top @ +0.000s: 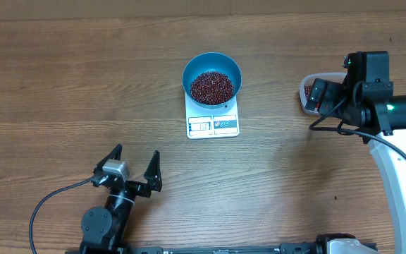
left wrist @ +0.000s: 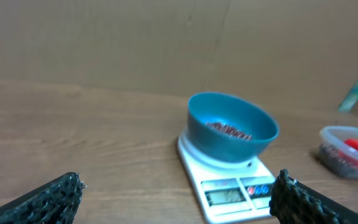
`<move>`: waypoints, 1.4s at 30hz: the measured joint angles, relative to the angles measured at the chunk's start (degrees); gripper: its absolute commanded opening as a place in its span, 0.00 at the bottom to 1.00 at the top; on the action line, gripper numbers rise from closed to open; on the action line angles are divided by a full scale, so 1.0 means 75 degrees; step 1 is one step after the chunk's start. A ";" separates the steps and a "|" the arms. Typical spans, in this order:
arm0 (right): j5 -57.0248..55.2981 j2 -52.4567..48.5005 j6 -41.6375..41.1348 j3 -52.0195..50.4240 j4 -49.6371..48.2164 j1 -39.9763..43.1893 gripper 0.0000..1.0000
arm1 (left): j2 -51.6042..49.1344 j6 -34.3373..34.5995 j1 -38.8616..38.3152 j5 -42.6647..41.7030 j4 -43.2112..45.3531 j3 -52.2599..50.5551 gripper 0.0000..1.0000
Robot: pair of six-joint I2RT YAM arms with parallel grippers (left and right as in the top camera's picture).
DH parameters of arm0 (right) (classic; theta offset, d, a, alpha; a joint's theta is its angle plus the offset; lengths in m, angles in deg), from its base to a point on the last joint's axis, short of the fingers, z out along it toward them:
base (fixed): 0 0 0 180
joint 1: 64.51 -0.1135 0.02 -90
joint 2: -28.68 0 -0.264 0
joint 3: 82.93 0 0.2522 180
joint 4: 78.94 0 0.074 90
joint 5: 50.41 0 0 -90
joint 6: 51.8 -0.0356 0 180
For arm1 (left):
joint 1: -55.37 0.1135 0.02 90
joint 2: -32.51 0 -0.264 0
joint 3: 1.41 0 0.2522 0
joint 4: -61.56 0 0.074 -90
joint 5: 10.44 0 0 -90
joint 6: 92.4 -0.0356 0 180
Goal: Scoop item into bowl and weigh 150g on scale
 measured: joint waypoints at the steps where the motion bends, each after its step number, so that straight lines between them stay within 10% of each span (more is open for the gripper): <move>1: 0.0000 0.0000 -0.0003 0.0000 0.0000 0.0000 1.00 | 0.0000 0.0000 0.0067 -0.0003 -0.0017 -0.0026 1.00; 42: 0.0000 0.0000 0.0003 0.0000 0.0006 0.0000 1.00 | 0.0000 -0.1367 0.1102 0.0009 -0.0256 -0.0041 1.00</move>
